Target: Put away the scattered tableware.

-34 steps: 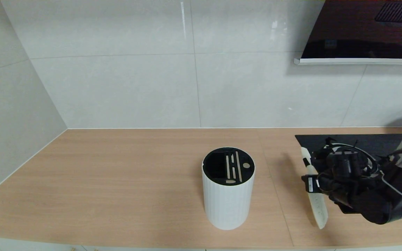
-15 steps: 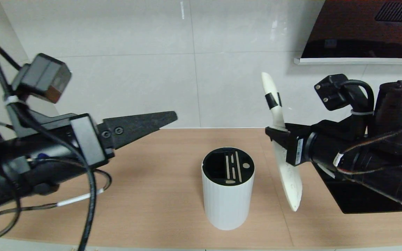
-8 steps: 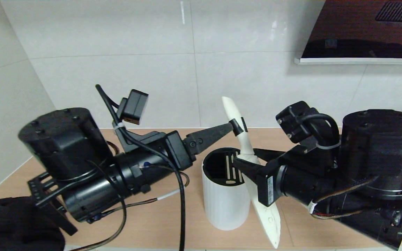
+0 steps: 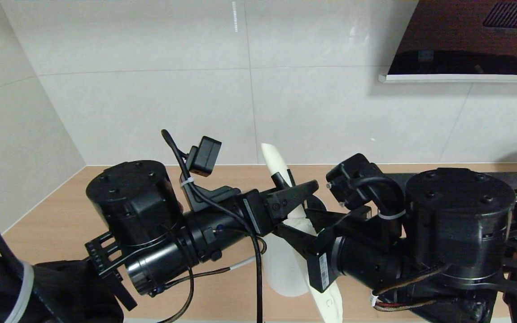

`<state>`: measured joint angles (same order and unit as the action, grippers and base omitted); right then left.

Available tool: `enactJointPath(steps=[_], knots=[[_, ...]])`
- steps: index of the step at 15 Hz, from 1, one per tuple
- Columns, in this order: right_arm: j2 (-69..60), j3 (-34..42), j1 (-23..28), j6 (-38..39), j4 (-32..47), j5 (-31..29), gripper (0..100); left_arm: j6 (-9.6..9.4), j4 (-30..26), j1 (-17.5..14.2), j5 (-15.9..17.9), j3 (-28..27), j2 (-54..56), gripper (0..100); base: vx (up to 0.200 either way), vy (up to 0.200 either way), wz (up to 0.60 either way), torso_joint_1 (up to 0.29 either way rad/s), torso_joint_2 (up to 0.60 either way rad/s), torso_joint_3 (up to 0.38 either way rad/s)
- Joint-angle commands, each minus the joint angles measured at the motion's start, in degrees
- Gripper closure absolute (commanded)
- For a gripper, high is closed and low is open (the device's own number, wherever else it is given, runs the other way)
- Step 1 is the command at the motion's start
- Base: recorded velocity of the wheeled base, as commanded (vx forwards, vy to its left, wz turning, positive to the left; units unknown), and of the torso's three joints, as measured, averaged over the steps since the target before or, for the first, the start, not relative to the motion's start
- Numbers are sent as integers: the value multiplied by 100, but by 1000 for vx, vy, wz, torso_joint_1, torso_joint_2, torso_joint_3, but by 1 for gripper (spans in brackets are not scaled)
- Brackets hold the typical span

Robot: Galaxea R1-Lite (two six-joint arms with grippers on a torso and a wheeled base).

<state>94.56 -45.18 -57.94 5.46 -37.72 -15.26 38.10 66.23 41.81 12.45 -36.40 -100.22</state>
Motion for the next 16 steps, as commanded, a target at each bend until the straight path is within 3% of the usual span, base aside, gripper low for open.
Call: enactJointPath(steps=[1, 12, 13, 16], knots=[[36, 44, -7, -10, 1, -3, 100, -83, 4, 2, -93, 1, 11, 0, 0, 0, 0, 0, 0, 0], [18, 115, -77, -19, 1, -47, 100, -162, -5, -24, -137, 1, -42, 0, 0, 0, 0, 0, 0, 0], [18, 123, -86, -19, 1, -47, 100, -171, -5, -24, -137, 1, -42, 100, 0, 0, 0, 0, 0, 0], [18, 132, -86, -19, 1, -47, 100, -171, -5, -59, -137, -7, -103, 100, 0, 0, 0, 0, 0, 0]])
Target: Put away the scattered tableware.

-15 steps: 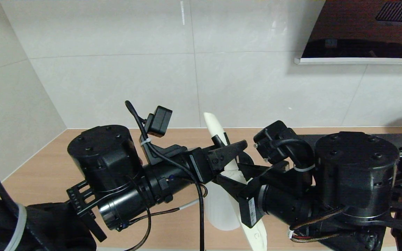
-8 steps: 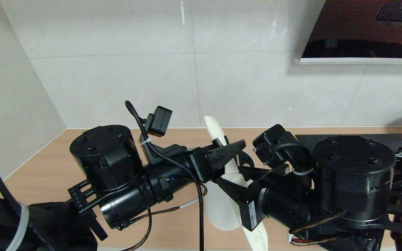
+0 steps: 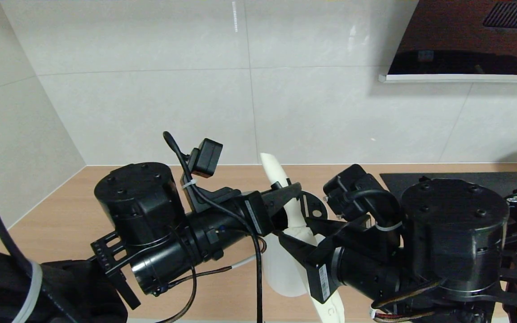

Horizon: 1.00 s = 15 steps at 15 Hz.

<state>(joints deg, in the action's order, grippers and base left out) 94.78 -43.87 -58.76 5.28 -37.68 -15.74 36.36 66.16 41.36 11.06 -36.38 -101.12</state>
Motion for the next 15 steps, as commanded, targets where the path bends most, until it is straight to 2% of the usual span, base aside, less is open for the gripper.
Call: enactJointPath(steps=[1, 12, 13, 15], knots=[[-4, 2, -4, -1, -2, 1, 100, 2, 2, -23, 2, -1, -4, 100, 0, 0, 0, 0, 0, 0], [-21, 46, 5, -1, -2, -210, 100, 2, 2, -32, 2, -19, -13, 100, 0, 0, 0, 0, 0, 0], [-21, 46, 5, -1, -2, -219, 0, 2, 2, -32, 2, -19, -4, 100, 0, 0, 0, 0, 0, 0], [-30, 54, 5, -1, -11, -210, 0, 2, 11, -32, 2, -27, 22, 100, 0, 0, 0, 0, 0, 0]])
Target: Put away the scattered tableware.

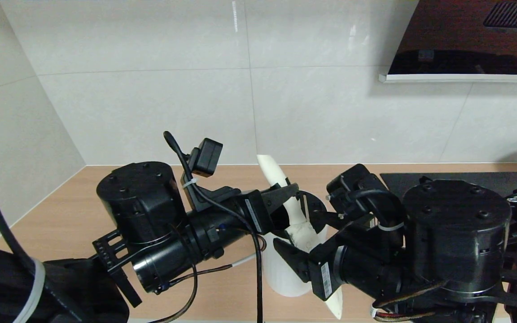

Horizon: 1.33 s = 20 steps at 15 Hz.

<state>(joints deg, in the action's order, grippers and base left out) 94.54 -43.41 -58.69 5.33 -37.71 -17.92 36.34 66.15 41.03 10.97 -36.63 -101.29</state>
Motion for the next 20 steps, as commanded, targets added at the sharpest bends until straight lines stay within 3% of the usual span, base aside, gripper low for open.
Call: enactJointPath(steps=[1, 4, 7, 9, 13, 14, 17, 18, 20], knots=[[-6, 8, -3, -5, -9, 8, 0, 5, 12, 1, 1, -2, 66, 100, 0, 0, 0, 0, 0, 0], [-252, 26, 33, -14, -9, -80, 0, -83, 39, -96, -25, -28, 329, 100, 0, 0, 0, 0, 0, 0], [-823, 26, 595, -260, 0, -80, 0, -1032, 47, -570, -34, -63, 690, 100, 0, 0, 0, 0, 0, 0], [-1008, 17, 929, -366, 9, -80, 0, -1358, 118, -816, -42, -265, 874, 100, 0, 0, 0, 0, 0, 0], [-1122, 26, 1193, -480, 18, -80, 0, -1489, 1172, -913, 239, -309, 936, 100, 0, 0, 0, 0, 0, 0], [-1113, 26, 1228, -480, 26, -80, 0, -1709, 1278, -922, 362, -257, 909, 100, 0, 0, 0, 0, 0, 0], [-1104, 26, 1281, -489, 26, -89, 0, -3133, 1331, -1010, 590, -72, 452, 100, 0, 0, 0, 0, 0, 0], [-1104, 26, 1281, -498, 35, -98, 0, -3388, 1506, -1001, 626, -37, 285, 100, 0, 0, 0, 0, 0, 0], [-1113, 34, 1307, -629, 35, -238, 0, -3423, 1920, -1001, 634, -28, 13, 100, 0, 0, 0, 0, 0, 0]])
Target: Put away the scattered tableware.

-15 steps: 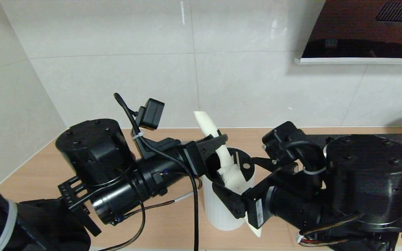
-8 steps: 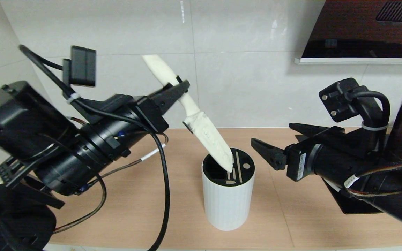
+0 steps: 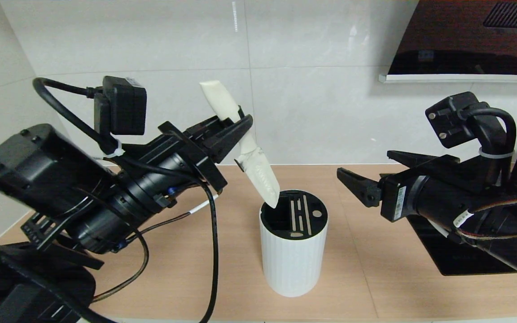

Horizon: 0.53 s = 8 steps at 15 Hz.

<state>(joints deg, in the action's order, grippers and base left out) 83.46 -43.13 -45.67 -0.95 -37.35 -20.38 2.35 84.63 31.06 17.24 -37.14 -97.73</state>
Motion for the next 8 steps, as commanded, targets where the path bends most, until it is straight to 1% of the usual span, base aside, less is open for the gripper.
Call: enactJointPath(steps=[1, 4, 8], knots=[[-5, 6, 5, -28, 0, -62, 0, -42, 247, -4, 16, 23, -475, 100, 0, 0, 0, 0, 0, 0], [13, 6, 5, -28, 0, -62, 0, -68, 265, 5, 16, 41, -545, 100, 0, 0, 0, 0, 0, 0], [65, 6, 58, -28, 0, -62, 0, -68, 282, 163, 16, 155, -668, 100, 0, 0, 0, 0, 0, 0]])
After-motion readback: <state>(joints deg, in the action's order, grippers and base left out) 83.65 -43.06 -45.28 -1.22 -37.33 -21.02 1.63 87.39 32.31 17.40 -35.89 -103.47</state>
